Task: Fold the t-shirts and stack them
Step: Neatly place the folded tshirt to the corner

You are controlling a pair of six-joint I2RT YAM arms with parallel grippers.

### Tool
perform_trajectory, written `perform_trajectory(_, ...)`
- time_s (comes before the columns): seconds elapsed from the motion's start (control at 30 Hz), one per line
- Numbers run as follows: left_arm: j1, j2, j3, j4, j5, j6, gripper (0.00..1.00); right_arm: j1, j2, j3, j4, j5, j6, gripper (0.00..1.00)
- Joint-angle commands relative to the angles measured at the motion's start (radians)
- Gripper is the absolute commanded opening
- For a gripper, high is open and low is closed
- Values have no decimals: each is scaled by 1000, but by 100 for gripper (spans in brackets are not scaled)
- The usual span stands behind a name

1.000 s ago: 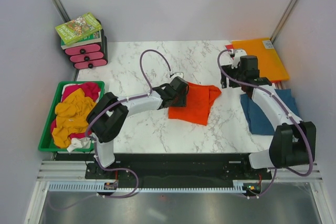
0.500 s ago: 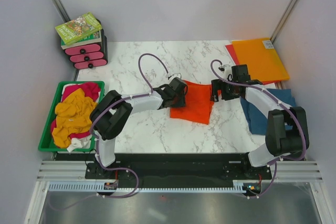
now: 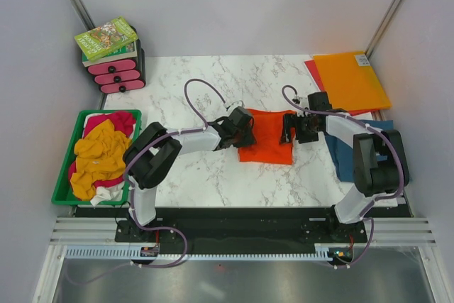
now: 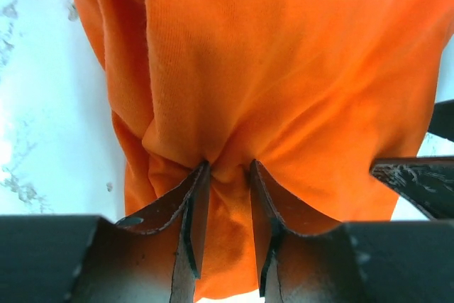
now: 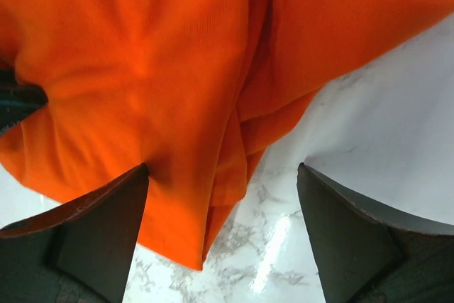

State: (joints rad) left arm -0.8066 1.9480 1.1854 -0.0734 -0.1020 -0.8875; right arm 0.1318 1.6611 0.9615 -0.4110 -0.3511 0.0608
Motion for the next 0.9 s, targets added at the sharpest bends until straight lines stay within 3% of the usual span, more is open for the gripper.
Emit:
perform_trajectory(0.0, -26, 57, -50, -120, 27, -41, 37, 3, 74, 9, 8, -9, 36, 92)
perform_trajectory(0.2, -28, 43, -32, -121, 16, -18, 36, 3, 161, 37, 8, -25, 60, 90)
perform_trajectory(0.57, -28, 40, 10, -144, 2, 1, 36, 9, 219, 28, -15, -92, 47, 59)
perform_trajectory(0.77, -28, 43, 10, -151, 2, 4, 36, 28, 236, 20, -69, -106, 5, 62)
perform_trajectory(0.8, -28, 43, 10, -151, 2, 4, 36, 28, 232, 17, -68, -109, 5, 60)
perform_trajectory(0.87, -28, 48, 13, -152, 5, 2, 36, 26, 230, 11, -69, -121, -4, 41)
